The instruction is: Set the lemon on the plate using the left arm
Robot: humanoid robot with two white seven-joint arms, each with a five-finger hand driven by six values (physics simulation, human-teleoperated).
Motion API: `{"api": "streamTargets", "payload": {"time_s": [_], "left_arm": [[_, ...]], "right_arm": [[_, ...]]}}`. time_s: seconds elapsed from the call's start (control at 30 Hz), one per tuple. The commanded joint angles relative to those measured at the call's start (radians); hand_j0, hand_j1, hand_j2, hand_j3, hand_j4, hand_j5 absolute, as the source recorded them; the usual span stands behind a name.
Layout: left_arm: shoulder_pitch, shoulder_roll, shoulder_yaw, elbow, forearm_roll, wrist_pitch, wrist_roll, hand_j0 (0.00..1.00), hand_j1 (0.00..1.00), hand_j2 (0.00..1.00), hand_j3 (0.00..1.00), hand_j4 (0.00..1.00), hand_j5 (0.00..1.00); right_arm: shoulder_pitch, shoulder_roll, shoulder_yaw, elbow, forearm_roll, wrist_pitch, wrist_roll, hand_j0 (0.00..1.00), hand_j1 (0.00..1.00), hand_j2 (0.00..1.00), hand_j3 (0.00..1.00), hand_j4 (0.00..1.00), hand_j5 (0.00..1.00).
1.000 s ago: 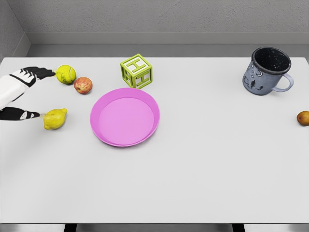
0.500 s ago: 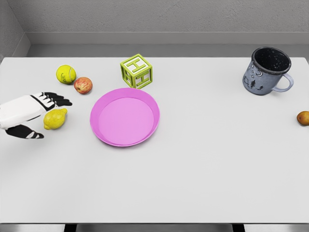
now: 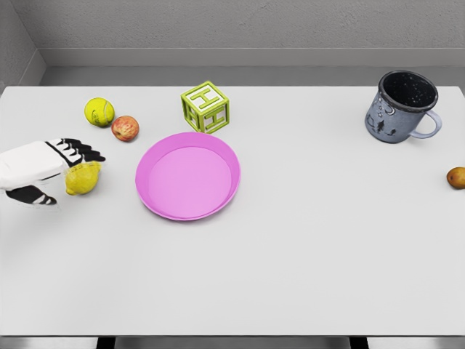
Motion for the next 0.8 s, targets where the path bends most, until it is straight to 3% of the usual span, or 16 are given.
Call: {"api": "streamTargets", "payload": {"time_s": [0.0,0.13,0.23,0.33,0.57,0.77], "left_arm": [[-0.002,-0.012,-0.005,0.050,-0.004,0.002,0.000,1.00,1.00,1.00,1.00,1.00,1.00],[-0.032,-0.070,-0.017,0.091,-0.041,0.002,0.000,1.00,1.00,1.00,1.00,1.00,1.00],[-0.097,-0.106,-0.100,0.091,-0.081,0.002,0.000,1.00,1.00,1.00,1.00,1.00,1.00],[-0.117,-0.133,-0.112,0.107,-0.118,0.002,0.000,1.00,1.00,1.00,1.00,1.00,1.00],[-0.118,-0.041,-0.126,0.099,-0.112,0.002,0.000,1.00,1.00,1.00,1.00,1.00,1.00],[-0.135,-0.049,-0.143,0.104,-0.147,0.002,-0.004,1.00,1.00,1.00,1.00,1.00,1.00]], "right_arm": [[0.000,0.000,-0.001,0.000,0.000,0.000,0.000,1.00,1.00,1.00,1.00,1.00,1.00],[0.000,0.000,-0.001,0.000,0.000,0.000,0.000,1.00,1.00,1.00,1.00,1.00,1.00],[0.000,0.000,-0.001,0.000,0.000,0.000,0.000,1.00,1.00,1.00,1.00,1.00,1.00],[0.000,0.000,-0.001,0.000,0.000,0.000,0.000,1.00,1.00,1.00,1.00,1.00,1.00],[0.000,0.000,0.001,0.000,0.000,0.000,0.000,1.00,1.00,1.00,1.00,1.00,1.00],[0.000,0.000,0.001,0.000,0.000,0.000,0.000,1.00,1.00,1.00,1.00,1.00,1.00]]}}
